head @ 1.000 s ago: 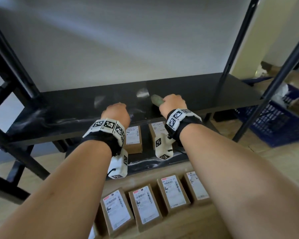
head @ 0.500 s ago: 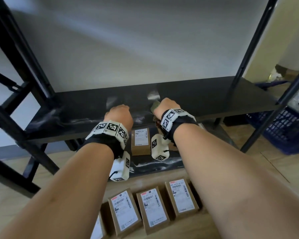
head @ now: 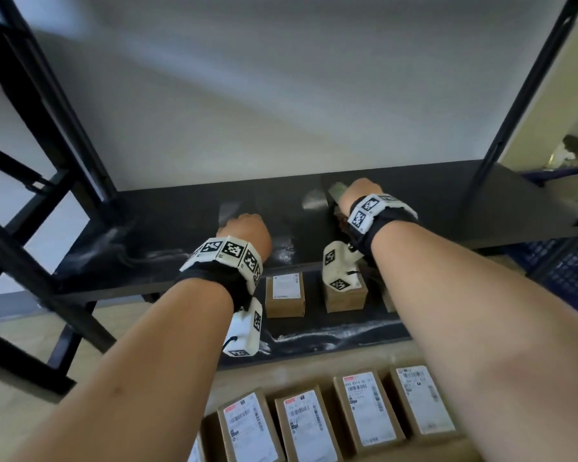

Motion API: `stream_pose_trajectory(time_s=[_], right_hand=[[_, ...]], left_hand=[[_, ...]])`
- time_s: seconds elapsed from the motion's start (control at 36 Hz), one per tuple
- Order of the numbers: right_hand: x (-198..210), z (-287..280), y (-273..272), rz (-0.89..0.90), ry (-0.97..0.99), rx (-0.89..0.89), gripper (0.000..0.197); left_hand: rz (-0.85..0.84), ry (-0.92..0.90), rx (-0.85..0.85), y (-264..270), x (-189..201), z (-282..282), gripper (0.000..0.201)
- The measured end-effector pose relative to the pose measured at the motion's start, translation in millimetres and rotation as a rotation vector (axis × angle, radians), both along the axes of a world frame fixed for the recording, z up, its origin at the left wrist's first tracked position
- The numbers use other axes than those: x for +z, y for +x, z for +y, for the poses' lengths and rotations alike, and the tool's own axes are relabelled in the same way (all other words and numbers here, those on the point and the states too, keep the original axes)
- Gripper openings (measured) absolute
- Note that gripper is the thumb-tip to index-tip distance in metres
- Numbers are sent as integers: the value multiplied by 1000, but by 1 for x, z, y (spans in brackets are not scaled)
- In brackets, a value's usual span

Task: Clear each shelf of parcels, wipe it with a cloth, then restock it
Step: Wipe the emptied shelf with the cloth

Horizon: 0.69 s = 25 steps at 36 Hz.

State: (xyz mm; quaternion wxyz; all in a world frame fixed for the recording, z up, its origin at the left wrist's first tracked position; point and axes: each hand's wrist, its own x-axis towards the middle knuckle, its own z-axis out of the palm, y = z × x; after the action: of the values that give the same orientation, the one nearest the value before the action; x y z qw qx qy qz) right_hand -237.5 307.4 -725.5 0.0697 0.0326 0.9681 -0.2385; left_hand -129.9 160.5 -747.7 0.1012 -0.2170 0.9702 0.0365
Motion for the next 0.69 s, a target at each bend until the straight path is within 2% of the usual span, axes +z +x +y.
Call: stream_pose_trajectory(time_s=[0.06, 0.11, 0.17, 0.19, 0.25, 0.33, 0.42, 0.56, 0.69], right_hand=[[-11, -2, -23, -72, 131, 28, 28], [-23, -3, -44, -133, 201, 26, 39], [-23, -10, -47, -160, 37, 79, 41], [-21, -14, -46, -164, 21, 123, 37], [-8, -24, -32, -135, 153, 177, 33], [-5, -46, -28, -112, 138, 244, 37], [-12, -65, -29, -122, 148, 247, 29], [-22, -81, -24, -93, 163, 297, 60], [-17, -78, -24, -118, 228, 467, 47]], left_hand=[[7, -26, -30, -8, 0, -3, 36], [29, 3, -11, -15, 1, -7, 35], [18, 10, -8, -21, 0, -12, 33], [5, 16, -10, -22, -2, -13, 32], [-7, 20, -27, -25, -7, -16, 31], [-29, 15, -33, -26, -14, -19, 28], [-55, -20, -54, -27, -16, -22, 28], [-94, -30, -70, -30, -14, -28, 31], [-47, 33, -21, -34, -6, -34, 30]])
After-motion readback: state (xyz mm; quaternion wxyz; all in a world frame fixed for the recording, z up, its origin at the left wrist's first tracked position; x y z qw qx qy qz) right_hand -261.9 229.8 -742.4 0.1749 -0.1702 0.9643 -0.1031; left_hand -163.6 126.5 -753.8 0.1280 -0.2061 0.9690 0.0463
